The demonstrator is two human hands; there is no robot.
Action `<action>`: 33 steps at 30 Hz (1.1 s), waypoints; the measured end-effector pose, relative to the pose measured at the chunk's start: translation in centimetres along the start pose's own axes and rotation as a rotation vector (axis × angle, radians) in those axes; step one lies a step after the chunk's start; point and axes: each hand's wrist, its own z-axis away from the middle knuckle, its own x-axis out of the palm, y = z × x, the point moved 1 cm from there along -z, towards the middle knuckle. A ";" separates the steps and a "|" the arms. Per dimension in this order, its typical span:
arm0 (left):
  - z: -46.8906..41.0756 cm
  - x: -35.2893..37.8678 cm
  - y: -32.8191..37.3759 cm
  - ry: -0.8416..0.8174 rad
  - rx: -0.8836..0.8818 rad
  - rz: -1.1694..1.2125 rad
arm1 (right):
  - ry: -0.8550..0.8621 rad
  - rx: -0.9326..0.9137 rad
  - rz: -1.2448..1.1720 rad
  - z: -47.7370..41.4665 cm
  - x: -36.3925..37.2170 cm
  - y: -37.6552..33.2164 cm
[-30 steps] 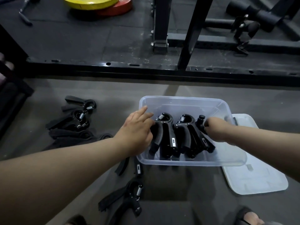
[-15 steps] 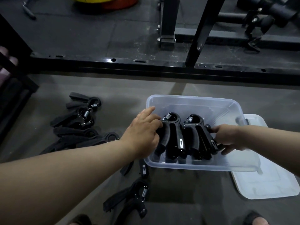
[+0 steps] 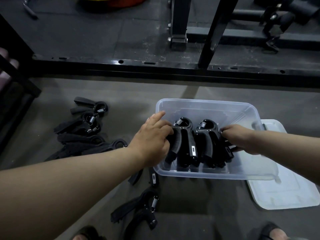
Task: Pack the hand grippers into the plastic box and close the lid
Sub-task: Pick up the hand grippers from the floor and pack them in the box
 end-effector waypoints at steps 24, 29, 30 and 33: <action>0.7 -0.5 0.2 -0.004 -0.038 0.048 | 0.206 -0.063 0.096 -0.7 2.4 -1.1; 2.1 -0.9 -1.0 0.006 -0.017 0.070 | 0.293 -0.083 0.220 -0.2 2.8 -1.9; 2.6 -1.1 -1.4 0.034 -0.041 0.092 | 0.316 -0.094 0.255 0.0 3.0 -2.2; 4.0 -1.3 -3.2 0.058 -0.270 0.094 | 0.438 -0.217 0.433 1.2 3.8 -3.3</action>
